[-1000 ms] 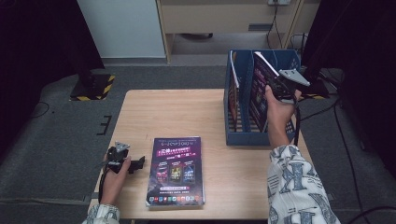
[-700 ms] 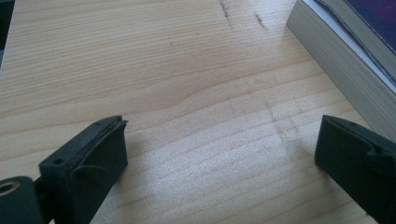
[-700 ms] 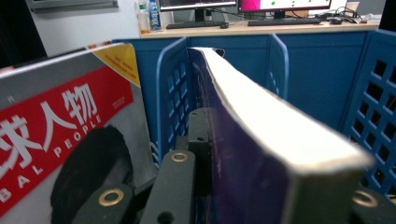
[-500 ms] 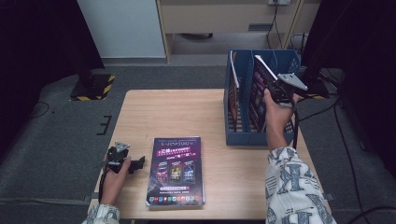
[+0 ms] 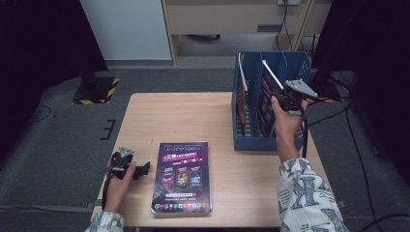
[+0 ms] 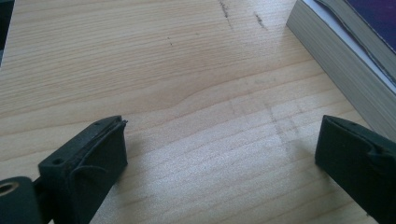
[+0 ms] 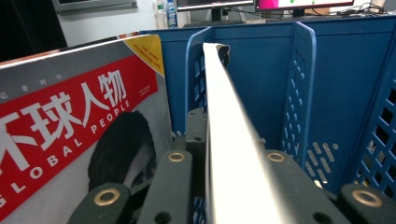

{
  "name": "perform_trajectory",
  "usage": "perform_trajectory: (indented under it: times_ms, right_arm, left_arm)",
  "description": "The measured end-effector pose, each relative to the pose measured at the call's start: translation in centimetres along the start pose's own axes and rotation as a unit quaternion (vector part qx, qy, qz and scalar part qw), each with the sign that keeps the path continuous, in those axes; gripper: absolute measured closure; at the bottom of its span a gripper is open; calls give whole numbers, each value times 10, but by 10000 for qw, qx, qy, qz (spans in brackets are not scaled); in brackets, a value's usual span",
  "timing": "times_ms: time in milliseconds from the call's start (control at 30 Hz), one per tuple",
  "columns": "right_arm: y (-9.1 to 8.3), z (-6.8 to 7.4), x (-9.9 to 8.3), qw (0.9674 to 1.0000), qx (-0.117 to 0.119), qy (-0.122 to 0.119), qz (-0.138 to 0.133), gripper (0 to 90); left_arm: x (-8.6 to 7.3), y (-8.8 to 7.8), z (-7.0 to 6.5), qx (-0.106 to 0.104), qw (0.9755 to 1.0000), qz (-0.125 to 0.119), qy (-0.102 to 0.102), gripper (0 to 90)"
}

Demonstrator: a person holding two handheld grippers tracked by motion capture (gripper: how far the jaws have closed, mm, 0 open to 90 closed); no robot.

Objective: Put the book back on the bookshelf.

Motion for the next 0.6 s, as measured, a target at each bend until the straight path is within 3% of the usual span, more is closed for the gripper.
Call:
perform_trajectory:
  times_ms: [233, 600]
  right_arm:
    - [-1, 1, 1, 10000, 25, -49, 17, 819]
    - [8, 3, 13, 9992, -361, -33, -168, 823]
  left_arm:
    - [0, 0, 0, 0, 10000, 0, 0, 12]
    - [0, 0, 0, -1, 10000, 1, 2, 12]
Point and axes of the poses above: each handheld gripper's, and its own axes: y roughly forward along the jaws, x roughly out of its top, z roughly to its left, the point moved 1 cm from there along y, roughly forward along the jaws, and after that the axes turned 5 degrees about y, right-handed, at the moved point
